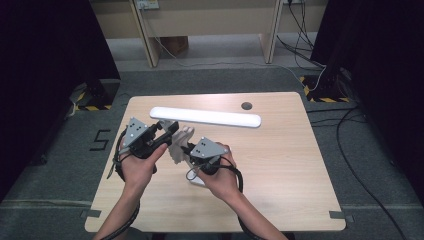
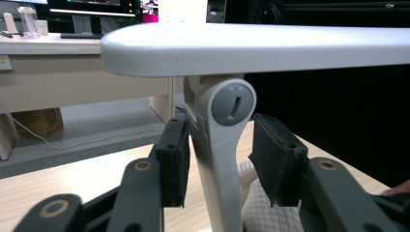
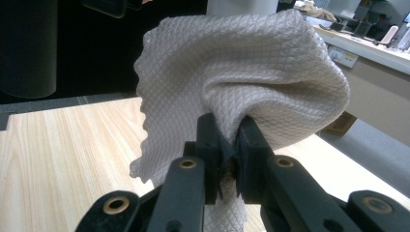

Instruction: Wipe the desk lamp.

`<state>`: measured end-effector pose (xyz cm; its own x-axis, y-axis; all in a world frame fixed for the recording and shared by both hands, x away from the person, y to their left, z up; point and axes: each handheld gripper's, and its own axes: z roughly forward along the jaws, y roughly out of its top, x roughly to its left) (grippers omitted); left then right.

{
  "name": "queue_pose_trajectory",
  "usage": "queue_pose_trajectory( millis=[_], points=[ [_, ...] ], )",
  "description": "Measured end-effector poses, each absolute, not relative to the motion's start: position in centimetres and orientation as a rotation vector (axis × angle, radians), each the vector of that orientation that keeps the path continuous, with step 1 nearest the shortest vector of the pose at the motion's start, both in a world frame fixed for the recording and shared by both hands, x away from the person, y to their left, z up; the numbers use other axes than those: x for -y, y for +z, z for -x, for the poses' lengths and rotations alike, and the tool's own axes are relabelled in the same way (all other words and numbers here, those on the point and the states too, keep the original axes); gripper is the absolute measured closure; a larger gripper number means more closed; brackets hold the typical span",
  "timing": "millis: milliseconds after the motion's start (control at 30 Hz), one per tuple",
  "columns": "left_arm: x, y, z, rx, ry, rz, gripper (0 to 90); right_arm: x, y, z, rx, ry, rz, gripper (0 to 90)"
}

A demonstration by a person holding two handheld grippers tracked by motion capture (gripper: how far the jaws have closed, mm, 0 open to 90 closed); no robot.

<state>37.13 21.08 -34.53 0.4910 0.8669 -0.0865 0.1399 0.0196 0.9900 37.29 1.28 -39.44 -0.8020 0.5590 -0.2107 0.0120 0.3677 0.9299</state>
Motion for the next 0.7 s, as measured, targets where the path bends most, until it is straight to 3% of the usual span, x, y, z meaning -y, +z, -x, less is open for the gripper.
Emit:
queue_pose_trajectory(
  millis=[267,700],
  points=[
    [-20.83,-34.76,-37.04,-0.986,0.724,-1.418,72.0,-1.23,-39.77,-37.51,-2.136,1.435,-0.476,83.0],
    [-20.14,-34.88,-36.72,-1.008,0.778,-1.403,73.1,-1.31,-40.40,-37.51,-2.147,1.417,-0.491,83.2]
  ],
)
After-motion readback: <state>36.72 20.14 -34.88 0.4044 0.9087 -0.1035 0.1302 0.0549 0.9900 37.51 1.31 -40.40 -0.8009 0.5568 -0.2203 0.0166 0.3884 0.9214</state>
